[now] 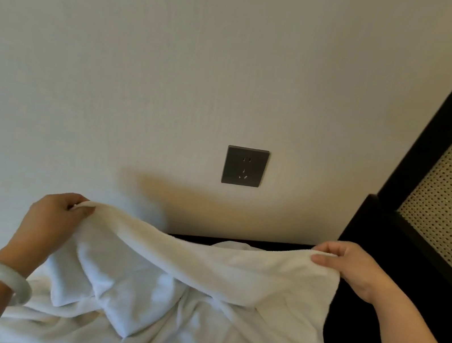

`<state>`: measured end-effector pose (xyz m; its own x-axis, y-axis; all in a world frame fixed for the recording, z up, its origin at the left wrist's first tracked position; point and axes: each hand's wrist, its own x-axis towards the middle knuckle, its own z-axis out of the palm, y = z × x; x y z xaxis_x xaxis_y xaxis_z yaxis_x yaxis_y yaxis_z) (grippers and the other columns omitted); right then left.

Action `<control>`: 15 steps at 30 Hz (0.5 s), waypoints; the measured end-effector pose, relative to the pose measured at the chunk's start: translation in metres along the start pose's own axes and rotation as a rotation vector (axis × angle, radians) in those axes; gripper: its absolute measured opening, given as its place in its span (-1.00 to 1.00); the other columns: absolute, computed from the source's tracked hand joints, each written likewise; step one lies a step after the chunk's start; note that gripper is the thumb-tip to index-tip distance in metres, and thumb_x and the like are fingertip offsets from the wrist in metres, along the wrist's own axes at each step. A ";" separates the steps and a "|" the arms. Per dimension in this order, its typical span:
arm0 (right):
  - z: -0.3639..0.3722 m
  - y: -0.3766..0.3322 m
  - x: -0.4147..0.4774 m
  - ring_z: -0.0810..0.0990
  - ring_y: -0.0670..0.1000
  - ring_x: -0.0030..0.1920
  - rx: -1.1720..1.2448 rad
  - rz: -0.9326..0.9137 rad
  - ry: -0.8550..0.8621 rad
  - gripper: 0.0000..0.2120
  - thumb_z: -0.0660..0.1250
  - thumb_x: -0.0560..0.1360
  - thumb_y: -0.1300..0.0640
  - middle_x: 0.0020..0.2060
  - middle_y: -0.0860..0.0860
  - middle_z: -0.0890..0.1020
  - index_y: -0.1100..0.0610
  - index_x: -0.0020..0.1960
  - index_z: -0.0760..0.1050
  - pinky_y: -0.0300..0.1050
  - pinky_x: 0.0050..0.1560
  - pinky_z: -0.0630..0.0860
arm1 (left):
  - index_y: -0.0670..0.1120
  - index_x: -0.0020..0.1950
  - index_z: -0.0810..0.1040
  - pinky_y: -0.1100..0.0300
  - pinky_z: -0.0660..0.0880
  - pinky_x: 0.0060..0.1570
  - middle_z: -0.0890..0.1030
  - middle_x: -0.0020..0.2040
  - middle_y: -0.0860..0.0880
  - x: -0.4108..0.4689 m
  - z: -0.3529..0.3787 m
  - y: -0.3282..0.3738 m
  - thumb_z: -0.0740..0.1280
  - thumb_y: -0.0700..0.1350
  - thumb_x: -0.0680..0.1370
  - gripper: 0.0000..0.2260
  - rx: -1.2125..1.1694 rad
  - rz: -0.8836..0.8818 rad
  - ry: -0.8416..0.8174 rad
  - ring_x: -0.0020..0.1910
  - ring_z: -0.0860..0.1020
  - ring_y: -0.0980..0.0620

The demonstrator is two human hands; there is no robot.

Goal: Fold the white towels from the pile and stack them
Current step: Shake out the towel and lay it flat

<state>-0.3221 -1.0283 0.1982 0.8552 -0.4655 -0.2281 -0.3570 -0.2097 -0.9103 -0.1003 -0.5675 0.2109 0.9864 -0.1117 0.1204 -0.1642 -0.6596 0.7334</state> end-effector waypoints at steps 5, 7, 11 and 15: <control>0.064 -0.046 -0.012 0.64 -0.03 -0.32 0.212 -0.122 -0.042 -0.86 0.45 0.43 0.34 -0.21 0.10 0.67 0.15 -0.06 0.66 -0.23 -0.31 0.56 | 0.03 -0.26 0.67 0.10 0.48 -0.26 0.64 -0.34 0.03 -0.027 0.023 0.049 0.36 -0.10 0.54 -0.80 -0.093 0.039 -0.163 -0.23 0.59 -0.02; 0.102 -0.066 -0.024 0.58 -0.04 -0.31 0.246 -0.191 -0.166 -0.70 0.44 0.44 0.34 -0.26 0.02 0.60 0.10 0.12 0.63 -0.25 -0.27 0.52 | -0.05 -0.19 0.69 0.07 0.51 -0.15 0.67 -0.27 -0.04 -0.043 0.037 0.075 0.37 -0.10 0.54 -0.85 -0.140 0.098 -0.273 -0.21 0.60 -0.02; 0.173 -0.082 -0.048 0.67 -0.01 -0.07 0.120 -0.283 -0.426 -0.64 0.42 0.47 0.33 -0.09 0.00 0.70 0.04 0.21 0.61 -0.20 0.04 0.55 | -0.08 -0.13 0.63 0.13 0.50 -0.18 0.65 -0.25 -0.05 -0.076 0.060 0.108 0.41 -0.01 0.50 -0.86 -0.175 0.257 -0.406 -0.30 0.56 0.09; 0.175 -0.078 -0.053 0.59 -0.01 -0.23 -0.027 -0.270 -0.257 -0.97 0.41 0.50 0.24 -0.25 0.05 0.66 0.19 -0.11 0.63 -0.04 -0.10 0.48 | 0.04 -0.17 0.52 0.39 0.36 -0.38 0.55 -0.37 0.08 -0.078 0.054 0.093 0.46 0.05 0.46 -0.84 -0.136 0.362 -0.409 -0.43 0.44 0.22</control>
<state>-0.2736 -0.8365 0.2210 0.9852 -0.1596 -0.0632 -0.1122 -0.3201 -0.9407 -0.1931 -0.6599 0.2336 0.7816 -0.6099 0.1313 -0.4637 -0.4272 0.7762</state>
